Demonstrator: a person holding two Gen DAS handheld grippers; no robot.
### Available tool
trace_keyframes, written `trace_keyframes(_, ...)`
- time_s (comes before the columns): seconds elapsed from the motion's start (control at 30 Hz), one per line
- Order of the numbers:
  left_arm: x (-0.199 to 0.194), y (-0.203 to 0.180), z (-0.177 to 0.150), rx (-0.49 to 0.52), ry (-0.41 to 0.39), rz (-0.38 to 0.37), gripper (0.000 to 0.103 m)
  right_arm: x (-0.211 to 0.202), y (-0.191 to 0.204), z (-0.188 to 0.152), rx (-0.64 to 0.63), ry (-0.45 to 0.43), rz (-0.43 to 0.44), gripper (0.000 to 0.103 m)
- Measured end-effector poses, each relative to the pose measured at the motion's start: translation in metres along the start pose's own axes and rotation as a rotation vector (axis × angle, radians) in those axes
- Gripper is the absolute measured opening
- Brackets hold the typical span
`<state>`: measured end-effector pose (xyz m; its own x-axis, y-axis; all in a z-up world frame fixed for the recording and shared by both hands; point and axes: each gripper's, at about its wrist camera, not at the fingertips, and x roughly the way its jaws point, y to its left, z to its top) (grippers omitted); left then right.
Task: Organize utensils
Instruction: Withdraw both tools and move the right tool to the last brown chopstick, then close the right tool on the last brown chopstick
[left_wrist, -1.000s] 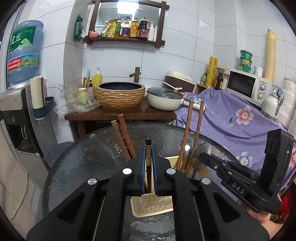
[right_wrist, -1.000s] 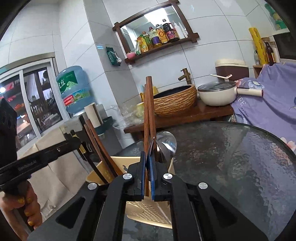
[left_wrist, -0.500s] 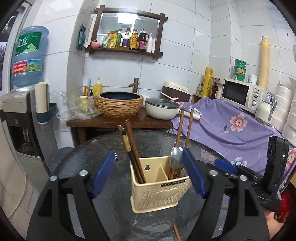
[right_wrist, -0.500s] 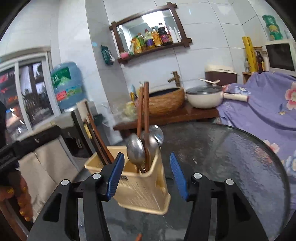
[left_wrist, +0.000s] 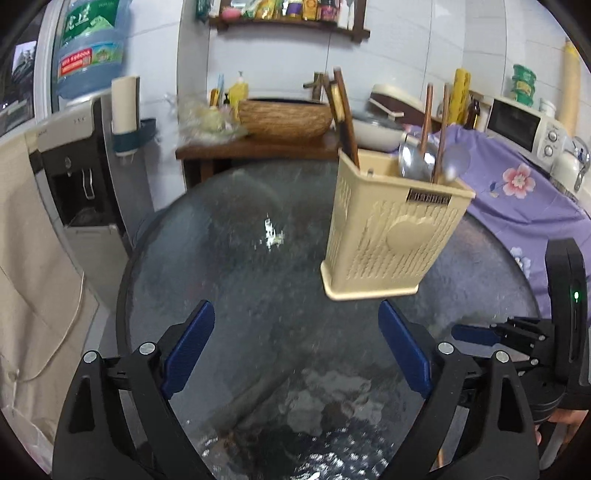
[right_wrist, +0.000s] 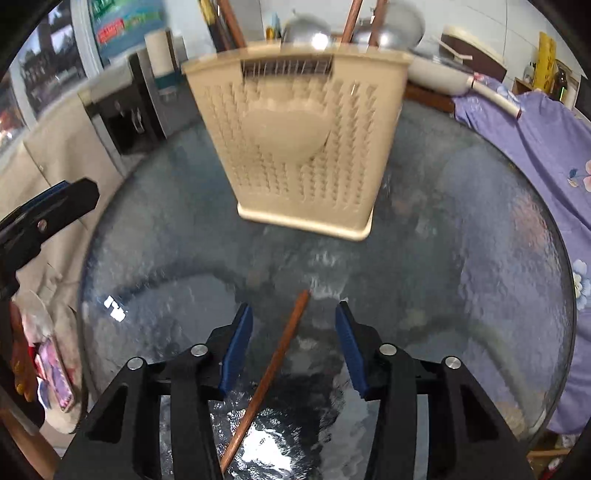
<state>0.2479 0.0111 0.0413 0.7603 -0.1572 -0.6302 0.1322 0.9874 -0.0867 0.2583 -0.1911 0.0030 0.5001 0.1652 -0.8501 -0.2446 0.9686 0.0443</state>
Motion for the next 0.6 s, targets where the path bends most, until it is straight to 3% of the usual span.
trace_keyframes(0.2, 0.015, 0.000, -0.018, 0.037, 0.045, 0.034, 0.089, 0.024, 0.007, -0.008, 0.046, 0.084, -0.063, 0.036)
trace_keyframes(0.43, 0.016, 0.000, -0.023, 0.046, 0.030, 0.051, 0.089, 0.026, 0.014, -0.007, 0.059, 0.101, -0.098, 0.030)
trace_keyframes(0.6, 0.015, 0.000, -0.023, 0.036, 0.011, 0.055, 0.089, 0.033, 0.024, 0.007, 0.060, 0.143, -0.086, 0.014)
